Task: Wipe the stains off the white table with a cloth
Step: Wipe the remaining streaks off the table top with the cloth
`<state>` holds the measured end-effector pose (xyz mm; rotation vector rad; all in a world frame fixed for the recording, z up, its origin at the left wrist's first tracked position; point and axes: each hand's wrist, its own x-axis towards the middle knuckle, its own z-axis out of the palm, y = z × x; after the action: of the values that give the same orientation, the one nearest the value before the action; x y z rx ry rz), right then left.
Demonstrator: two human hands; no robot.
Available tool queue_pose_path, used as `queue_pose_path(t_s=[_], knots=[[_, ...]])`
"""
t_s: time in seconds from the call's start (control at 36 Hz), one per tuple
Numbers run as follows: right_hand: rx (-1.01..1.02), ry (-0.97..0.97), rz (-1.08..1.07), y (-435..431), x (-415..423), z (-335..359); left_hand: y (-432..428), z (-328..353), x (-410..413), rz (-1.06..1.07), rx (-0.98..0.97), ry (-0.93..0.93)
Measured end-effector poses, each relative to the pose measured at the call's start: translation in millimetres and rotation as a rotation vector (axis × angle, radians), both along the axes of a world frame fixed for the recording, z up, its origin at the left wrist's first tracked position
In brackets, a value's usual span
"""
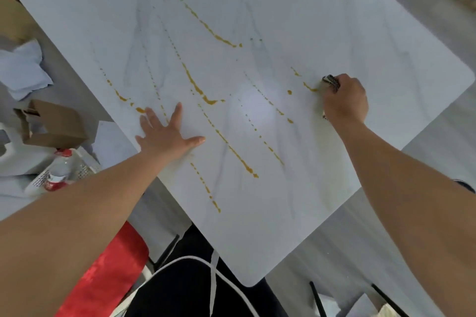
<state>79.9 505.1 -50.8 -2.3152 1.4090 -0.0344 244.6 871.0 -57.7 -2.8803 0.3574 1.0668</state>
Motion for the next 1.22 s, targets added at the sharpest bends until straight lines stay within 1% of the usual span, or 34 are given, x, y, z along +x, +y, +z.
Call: queue_pose_path(t_s=[0.14,0.22,0.28,0.42,0.53,0.58,0.61,0.69,0.72,0.75,0.83,0.94,0.97,1.0,1.06,1.17,1.22], knots=[[0.061,0.065,-0.033,-1.3,11.8,-14.1,0.7,-1.5,1.3,0.005,-0.001,0.017],[0.043,0.071,0.013,8.7,9.3,-18.3,0.3,-1.4,2.3,0.000,0.013,0.016],[0.022,0.071,0.079,21.3,3.7,-19.5,-0.2,-0.9,3.9,-0.004,0.019,0.029],[-0.043,0.067,0.399,56.6,-20.8,-26.8,-1.5,-0.7,3.2,0.017,0.000,0.034],[-0.121,0.034,0.524,57.6,-28.8,-27.5,0.4,-2.1,5.0,0.024,-0.007,0.035],[-0.135,0.074,0.484,47.8,-25.8,-25.7,-1.0,-3.0,3.8,0.025,-0.008,0.036],[-0.127,0.091,0.415,44.7,-23.1,-26.3,-0.5,-3.5,4.1,0.023,-0.008,0.039],[-0.088,0.082,0.105,41.6,-15.3,-25.9,-0.1,-2.5,4.7,0.017,-0.010,0.039],[-0.081,0.086,0.059,44.7,-14.1,-26.2,0.1,-2.4,5.0,0.015,-0.014,0.040],[-0.090,0.097,0.067,49.4,-14.1,-26.5,0.4,-2.4,4.8,0.013,-0.016,0.043],[-0.155,0.095,0.257,66.5,-19.2,-28.4,1.8,-2.3,4.2,0.006,-0.018,0.039],[-0.229,0.182,0.666,76.6,-36.2,-32.2,2.3,-2.8,4.7,0.006,-0.014,0.036],[-0.233,0.185,0.717,73.8,-38.5,-31.8,2.1,-2.6,4.8,0.003,-0.014,0.036],[-0.226,0.179,0.723,70.2,-38.9,-30.5,1.7,-3.0,4.4,0.003,-0.016,0.037],[-0.188,0.155,0.621,65.4,-35.3,-28.4,1.8,-3.4,4.1,0.004,-0.018,0.033],[-0.093,0.067,0.149,73.1,-23.0,-27.6,2.5,-3.5,3.9,0.006,-0.017,0.035],[-0.058,0.059,-0.007,87.4,-20.3,-27.4,2.4,-2.8,3.6,0.005,-0.021,0.036]])
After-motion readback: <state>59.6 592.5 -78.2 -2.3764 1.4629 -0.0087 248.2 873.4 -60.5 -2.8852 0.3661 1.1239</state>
